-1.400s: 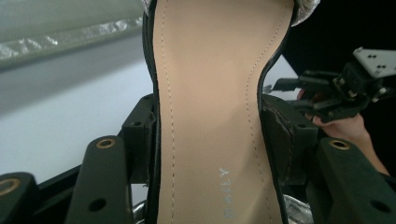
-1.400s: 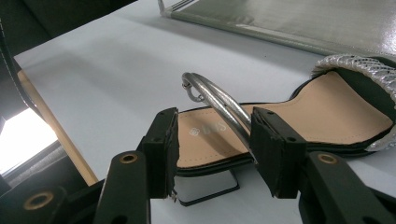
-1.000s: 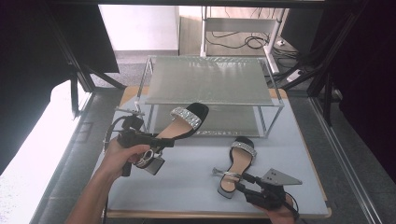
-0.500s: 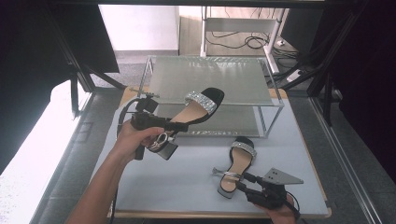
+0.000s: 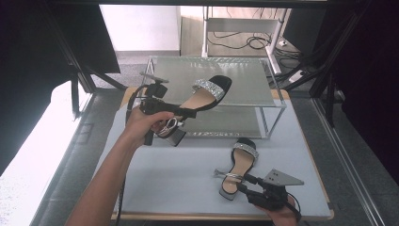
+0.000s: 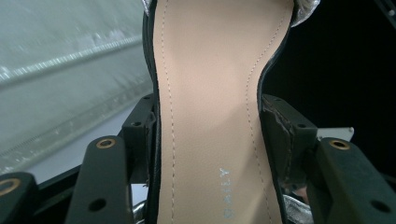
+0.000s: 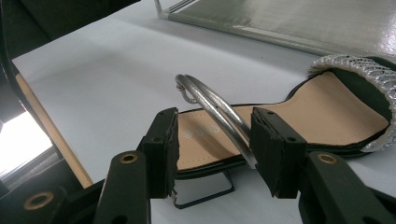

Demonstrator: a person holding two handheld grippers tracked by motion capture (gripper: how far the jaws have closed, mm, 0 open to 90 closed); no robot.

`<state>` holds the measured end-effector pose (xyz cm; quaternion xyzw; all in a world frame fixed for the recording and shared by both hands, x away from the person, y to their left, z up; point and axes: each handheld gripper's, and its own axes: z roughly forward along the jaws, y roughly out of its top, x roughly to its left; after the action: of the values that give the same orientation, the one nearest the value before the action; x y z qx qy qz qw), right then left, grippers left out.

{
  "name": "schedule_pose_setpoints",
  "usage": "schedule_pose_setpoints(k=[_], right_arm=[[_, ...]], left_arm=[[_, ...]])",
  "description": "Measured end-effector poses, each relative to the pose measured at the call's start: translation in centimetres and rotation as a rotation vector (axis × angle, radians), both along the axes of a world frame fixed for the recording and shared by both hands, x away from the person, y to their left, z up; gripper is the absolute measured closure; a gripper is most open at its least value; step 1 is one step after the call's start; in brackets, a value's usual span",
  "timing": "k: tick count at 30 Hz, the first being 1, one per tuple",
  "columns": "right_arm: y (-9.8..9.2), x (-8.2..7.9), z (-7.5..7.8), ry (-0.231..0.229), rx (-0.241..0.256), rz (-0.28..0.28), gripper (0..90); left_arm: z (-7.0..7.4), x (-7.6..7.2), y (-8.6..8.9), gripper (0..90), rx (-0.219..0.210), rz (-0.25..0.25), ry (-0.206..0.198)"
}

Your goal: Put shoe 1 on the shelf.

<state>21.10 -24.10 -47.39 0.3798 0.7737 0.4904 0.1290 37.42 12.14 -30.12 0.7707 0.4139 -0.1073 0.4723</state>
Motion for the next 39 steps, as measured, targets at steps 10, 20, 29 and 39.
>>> schedule_pose_setpoints(k=[10, 20, 29, 39], right_arm=[[0.2, 0.0, -0.1, 0.001, -0.002, 0.003, 50.9], [0.3, 0.0, 0.0, -0.001, -0.002, 0.007, 50.5], [0.4, 0.1, 0.0, -0.001, -0.003, 0.008, 50.5], [0.6, 0.5, 0.0, -0.002, 0.001, 0.013, 50.5]], left_arm=[[0.9, 2.5, -0.3, 43.8, -0.027, 0.042, 0.008], [1.5, 4.6, -0.9, 43.8, 0.021, 0.090, 0.016], [2.2, 6.7, -1.3, 43.8, 0.038, 0.136, 0.030], [2.8, 9.7, -2.1, 43.8, 0.037, 0.179, 0.055]])
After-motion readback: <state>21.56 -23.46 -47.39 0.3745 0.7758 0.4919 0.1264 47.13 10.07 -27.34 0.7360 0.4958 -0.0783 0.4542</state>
